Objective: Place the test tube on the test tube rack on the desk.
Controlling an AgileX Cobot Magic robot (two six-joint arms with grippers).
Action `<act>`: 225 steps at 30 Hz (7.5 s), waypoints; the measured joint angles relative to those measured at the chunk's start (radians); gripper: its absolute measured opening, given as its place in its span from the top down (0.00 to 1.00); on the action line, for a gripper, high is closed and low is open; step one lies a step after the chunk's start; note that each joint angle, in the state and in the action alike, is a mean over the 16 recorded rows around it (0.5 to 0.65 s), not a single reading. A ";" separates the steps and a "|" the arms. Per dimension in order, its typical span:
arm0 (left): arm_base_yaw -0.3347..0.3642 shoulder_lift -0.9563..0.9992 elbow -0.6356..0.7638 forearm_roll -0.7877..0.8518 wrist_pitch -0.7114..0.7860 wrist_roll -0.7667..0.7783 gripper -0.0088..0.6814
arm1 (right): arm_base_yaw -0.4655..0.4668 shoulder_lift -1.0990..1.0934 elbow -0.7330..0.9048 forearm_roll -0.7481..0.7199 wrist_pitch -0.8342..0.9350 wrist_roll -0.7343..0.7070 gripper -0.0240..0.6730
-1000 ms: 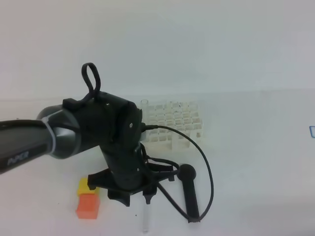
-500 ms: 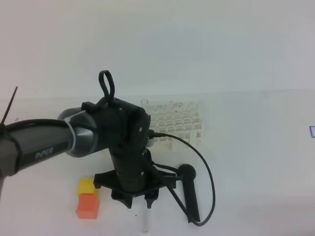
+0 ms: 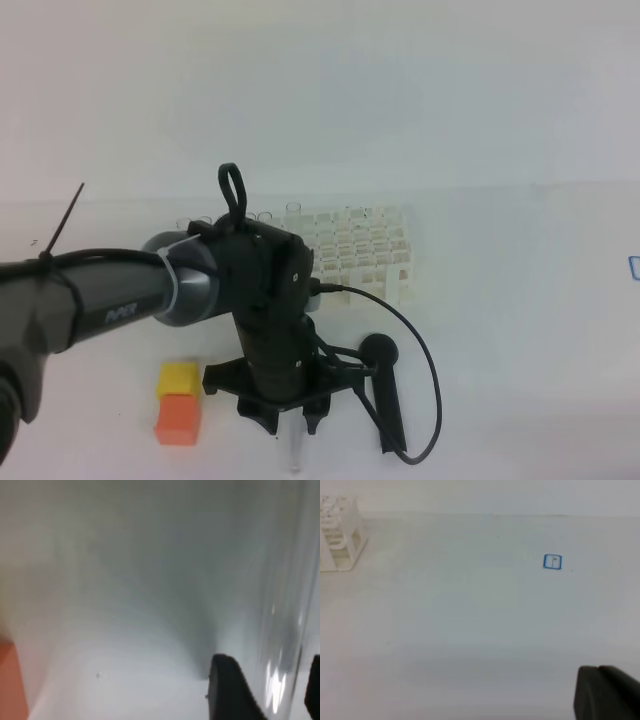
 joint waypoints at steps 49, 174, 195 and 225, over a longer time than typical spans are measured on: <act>-0.002 0.080 -0.027 0.022 0.064 0.112 0.82 | 0.000 0.000 0.000 0.000 0.000 0.000 0.97; 0.317 -0.726 0.763 -1.754 0.130 2.540 0.83 | 0.082 0.870 -0.521 1.413 0.741 -1.598 0.97; 0.317 -0.601 0.763 -1.775 0.145 2.679 0.83 | 0.312 1.121 -0.671 1.555 0.616 -1.677 0.85; 0.330 -0.496 0.721 -1.768 0.295 2.755 0.83 | 0.426 1.256 -0.750 1.569 0.422 -1.678 0.42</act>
